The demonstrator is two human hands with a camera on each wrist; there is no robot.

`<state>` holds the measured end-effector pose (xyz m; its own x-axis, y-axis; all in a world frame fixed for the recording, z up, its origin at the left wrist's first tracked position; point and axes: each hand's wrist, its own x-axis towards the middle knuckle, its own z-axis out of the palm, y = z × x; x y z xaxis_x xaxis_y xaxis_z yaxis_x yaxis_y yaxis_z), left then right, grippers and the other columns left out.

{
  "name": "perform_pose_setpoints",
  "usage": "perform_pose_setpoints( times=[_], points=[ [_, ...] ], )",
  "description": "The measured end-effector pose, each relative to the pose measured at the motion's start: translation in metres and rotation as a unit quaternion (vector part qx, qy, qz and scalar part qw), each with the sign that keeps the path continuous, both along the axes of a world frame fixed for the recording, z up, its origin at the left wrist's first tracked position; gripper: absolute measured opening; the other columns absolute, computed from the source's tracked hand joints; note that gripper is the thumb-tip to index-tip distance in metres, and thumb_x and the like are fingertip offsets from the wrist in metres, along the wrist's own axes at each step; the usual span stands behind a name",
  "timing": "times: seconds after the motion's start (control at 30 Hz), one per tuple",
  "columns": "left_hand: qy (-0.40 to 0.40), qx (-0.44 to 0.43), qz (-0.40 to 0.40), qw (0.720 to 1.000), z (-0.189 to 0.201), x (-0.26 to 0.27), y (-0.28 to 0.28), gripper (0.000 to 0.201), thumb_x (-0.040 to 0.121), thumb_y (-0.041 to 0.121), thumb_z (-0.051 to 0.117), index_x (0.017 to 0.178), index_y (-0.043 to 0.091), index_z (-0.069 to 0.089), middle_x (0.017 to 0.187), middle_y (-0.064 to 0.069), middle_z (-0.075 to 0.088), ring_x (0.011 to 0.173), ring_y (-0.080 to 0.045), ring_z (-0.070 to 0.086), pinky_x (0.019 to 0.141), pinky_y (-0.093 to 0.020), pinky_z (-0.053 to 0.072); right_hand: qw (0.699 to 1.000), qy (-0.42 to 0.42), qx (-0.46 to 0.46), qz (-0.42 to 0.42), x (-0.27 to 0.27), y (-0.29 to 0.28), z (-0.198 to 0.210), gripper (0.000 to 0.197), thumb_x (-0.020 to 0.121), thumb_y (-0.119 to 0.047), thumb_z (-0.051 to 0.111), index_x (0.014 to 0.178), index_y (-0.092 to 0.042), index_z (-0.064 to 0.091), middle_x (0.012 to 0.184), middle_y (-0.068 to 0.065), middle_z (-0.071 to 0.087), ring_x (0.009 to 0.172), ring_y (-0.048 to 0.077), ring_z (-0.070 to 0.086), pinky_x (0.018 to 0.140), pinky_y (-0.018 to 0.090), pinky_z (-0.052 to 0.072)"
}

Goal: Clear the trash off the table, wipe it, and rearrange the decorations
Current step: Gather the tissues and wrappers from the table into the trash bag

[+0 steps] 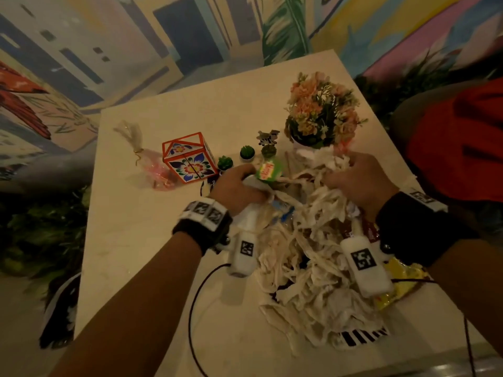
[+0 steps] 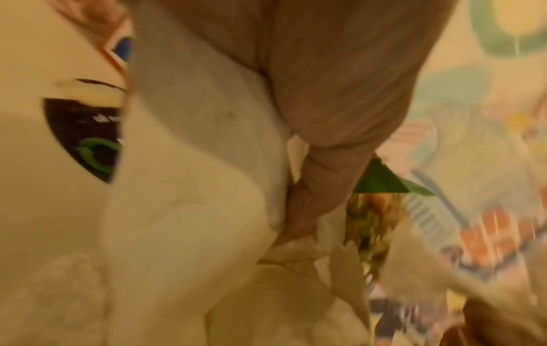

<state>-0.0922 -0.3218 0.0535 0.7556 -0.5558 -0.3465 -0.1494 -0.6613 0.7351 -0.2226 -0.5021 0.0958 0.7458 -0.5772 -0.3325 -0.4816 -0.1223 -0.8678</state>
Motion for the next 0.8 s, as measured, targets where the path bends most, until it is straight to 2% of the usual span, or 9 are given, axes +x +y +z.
perform_pose_setpoints(
  times=[0.1,0.17,0.27,0.33,0.43,0.5,0.6,0.7,0.8],
  points=[
    [0.041,-0.065,0.092,0.993,0.011,0.004,0.038,0.048,0.067,0.028,0.081,0.110,0.020,0.063,0.103,-0.002,0.066,0.094,-0.021,0.063,0.082,-0.038,0.054,0.998,-0.059,0.001,0.017,0.012,0.006,0.029,0.020,0.078,0.001,0.064,0.094,-0.008,0.070,0.092,0.012,0.069,0.081,0.021,0.061,0.070,0.031,0.048],
    [0.061,-0.100,0.116,0.986,0.014,0.006,0.061,0.051,0.063,0.034,0.083,0.108,0.018,0.063,0.103,-0.009,0.068,0.094,-0.026,0.065,0.081,-0.042,0.057,0.995,-0.093,0.000,0.035,0.021,0.010,0.048,0.021,0.078,0.004,0.062,0.089,-0.012,0.070,0.083,0.006,0.067,0.077,0.019,0.060,0.069,0.030,0.048],
    [0.051,-0.130,0.144,0.980,0.020,0.006,0.088,0.038,0.069,0.024,0.083,0.102,0.013,0.065,0.095,-0.008,0.070,0.086,-0.024,0.066,0.073,-0.034,0.057,0.992,-0.110,-0.008,0.065,0.034,0.016,0.066,0.026,0.069,-0.002,0.064,0.092,-0.013,0.071,0.080,0.001,0.067,0.079,0.021,0.063,0.073,0.036,0.052],
    [0.058,-0.148,0.160,0.974,0.023,0.006,0.106,0.041,0.070,0.022,0.082,0.105,0.010,0.065,0.098,-0.009,0.072,0.092,-0.026,0.068,0.079,-0.040,0.057,0.992,-0.105,-0.027,0.071,0.041,0.019,0.070,0.035,0.058,-0.011,0.062,0.092,-0.011,0.071,0.087,0.007,0.070,0.086,0.028,0.066,0.078,0.042,0.053],
    [0.070,-0.196,0.169,0.963,0.036,0.003,0.131,0.042,0.072,0.003,0.078,0.112,0.009,0.065,0.099,-0.007,0.074,0.098,-0.027,0.069,0.080,-0.034,0.058,0.992,-0.094,-0.034,0.073,0.045,0.022,0.066,0.028,0.063,-0.006,0.062,0.089,-0.016,0.071,0.085,0.003,0.069,0.083,0.025,0.065,0.077,0.039,0.052],
    [0.067,-0.220,0.160,0.960,0.050,0.001,0.145,0.042,0.068,-0.003,0.078,0.105,0.013,0.068,0.097,-0.007,0.074,0.096,-0.026,0.070,0.076,-0.030,0.058,0.993,-0.080,-0.024,0.080,0.046,0.025,0.061,0.036,0.066,-0.002,0.062,0.100,-0.011,0.069,0.084,0.003,0.066,0.077,0.021,0.061,0.073,0.037,0.050],
    [0.036,-0.252,0.136,0.957,0.077,0.002,0.158,0.038,0.061,-0.002,0.077,0.091,0.020,0.071,0.082,0.003,0.075,0.081,-0.011,0.072,0.067,-0.021,0.056,0.995,-0.058,-0.025,0.081,0.047,0.033,0.055,0.034,0.065,-0.005,0.063,0.099,-0.004,0.065,0.084,0.005,0.060,0.075,0.021,0.055,0.068,0.035,0.045],
    [-0.013,-0.260,0.131,0.957,0.102,0.011,0.171,0.043,0.076,-0.014,0.064,0.088,0.026,0.066,0.068,0.024,0.070,0.070,0.008,0.066,0.060,-0.007,0.049,0.995,-0.032,-0.049,0.086,0.048,0.050,0.051,0.029,0.062,-0.017,0.064,0.090,-0.015,0.062,0.088,0.002,0.054,0.083,0.019,0.051,0.071,0.033,0.042],
    [-0.055,-0.260,0.114,0.957,0.124,0.023,0.190,0.039,0.077,-0.005,0.068,0.084,0.033,0.068,0.075,0.027,0.070,0.077,0.009,0.066,0.070,-0.009,0.052,0.993,-0.029,-0.058,0.096,0.048,0.070,0.049,0.015,0.072,0.000,0.062,0.087,0.003,0.061,0.072,0.008,0.049,0.066,0.020,0.043,0.063,0.033,0.036]
  ],
)
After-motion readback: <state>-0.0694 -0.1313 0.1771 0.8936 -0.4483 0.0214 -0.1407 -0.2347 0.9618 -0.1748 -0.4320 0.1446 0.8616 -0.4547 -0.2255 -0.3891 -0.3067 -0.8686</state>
